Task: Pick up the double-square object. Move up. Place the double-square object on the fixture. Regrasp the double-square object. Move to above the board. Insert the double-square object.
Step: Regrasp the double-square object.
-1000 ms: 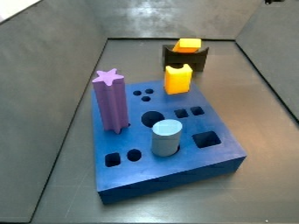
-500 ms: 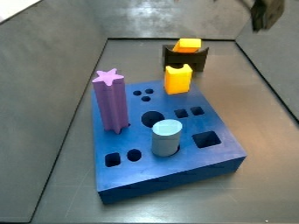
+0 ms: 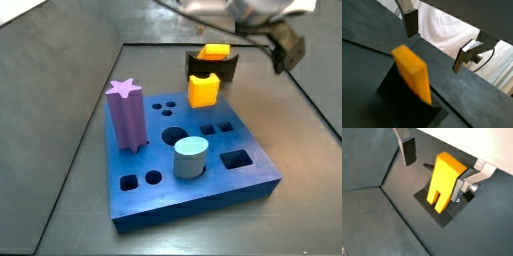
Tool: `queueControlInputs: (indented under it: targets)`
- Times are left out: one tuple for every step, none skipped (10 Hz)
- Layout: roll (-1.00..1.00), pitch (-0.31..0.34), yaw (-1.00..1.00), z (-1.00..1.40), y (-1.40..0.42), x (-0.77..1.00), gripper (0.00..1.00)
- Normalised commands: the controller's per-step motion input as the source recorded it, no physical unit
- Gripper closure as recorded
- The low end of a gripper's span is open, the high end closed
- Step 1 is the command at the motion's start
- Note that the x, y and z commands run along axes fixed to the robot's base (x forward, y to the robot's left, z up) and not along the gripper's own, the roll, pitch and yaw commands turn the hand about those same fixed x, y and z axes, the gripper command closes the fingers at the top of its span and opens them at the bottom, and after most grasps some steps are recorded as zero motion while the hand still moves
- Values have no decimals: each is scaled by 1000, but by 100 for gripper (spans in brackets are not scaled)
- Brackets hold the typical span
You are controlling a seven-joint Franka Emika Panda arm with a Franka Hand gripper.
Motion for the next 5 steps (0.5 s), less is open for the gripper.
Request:
queueControlInputs:
  targets:
    - [61, -27, -19, -710, -1, 100, 0]
    - [64, -6, -19, -548, -3, 92, 0]
    - [61, 6, -14, -446, -3, 91, 0]
    - [59, 27, 0, -247, -3, 91, 0]
    - [0, 0, 0, 0, 0, 0, 100]
